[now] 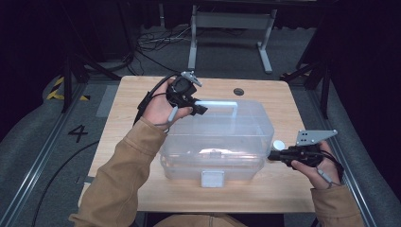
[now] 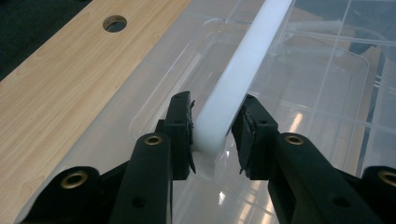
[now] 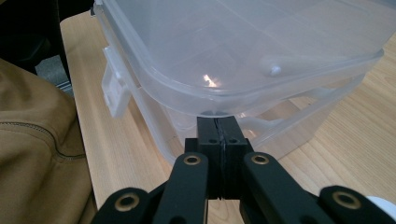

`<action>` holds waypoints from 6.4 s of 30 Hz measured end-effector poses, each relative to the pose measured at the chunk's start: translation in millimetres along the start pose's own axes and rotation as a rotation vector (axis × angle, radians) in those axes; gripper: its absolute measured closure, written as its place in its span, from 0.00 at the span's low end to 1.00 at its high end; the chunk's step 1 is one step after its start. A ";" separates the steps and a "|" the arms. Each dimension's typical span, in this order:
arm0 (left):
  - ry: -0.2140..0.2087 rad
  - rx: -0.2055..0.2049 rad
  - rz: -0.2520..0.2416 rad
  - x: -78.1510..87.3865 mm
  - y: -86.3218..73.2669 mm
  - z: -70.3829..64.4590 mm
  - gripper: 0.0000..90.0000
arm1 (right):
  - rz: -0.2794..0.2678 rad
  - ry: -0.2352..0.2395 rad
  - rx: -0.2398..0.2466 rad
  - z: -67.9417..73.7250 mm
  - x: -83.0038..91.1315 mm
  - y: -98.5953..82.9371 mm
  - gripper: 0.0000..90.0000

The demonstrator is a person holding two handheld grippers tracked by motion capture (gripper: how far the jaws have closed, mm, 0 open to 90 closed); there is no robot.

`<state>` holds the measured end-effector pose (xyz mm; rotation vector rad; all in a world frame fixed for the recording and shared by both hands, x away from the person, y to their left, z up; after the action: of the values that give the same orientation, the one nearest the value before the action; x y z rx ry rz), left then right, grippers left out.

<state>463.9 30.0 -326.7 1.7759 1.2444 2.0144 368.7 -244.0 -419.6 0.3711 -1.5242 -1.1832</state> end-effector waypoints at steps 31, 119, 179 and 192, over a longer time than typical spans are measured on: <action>-0.007 -0.003 -0.193 81.3 -13.1 -33.2 0.74 | -0.091 -0.053 0.010 -10.4 7.8 28.1 1.00; 0.184 0.191 -0.371 55.1 -94.8 4.1 1.00 | -0.249 -0.329 0.020 -31.9 20.9 54.0 0.82; 0.168 0.184 -0.288 61.2 -121.8 -6.3 0.75 | -0.458 -0.731 -0.024 -61.5 -14.2 116.6 0.63; 0.153 0.198 -0.255 66.5 -135.3 -8.5 0.73 | -0.498 -0.824 -0.040 -68.8 -11.8 126.9 0.76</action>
<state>387.3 153.1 -368.8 1.4681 1.6748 1.9681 477.7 -210.6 -330.2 0.2471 -2.1765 -1.9042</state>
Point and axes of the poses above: each handheld gripper's, and its own axes: x roughly backward along the jaws, y roughly out of its top, z roughly to its left, the point moved 8 cm from there along -x, roughly forward along the jaws, and after that the axes turned 1 degree about -z, right-handed, at the moved point
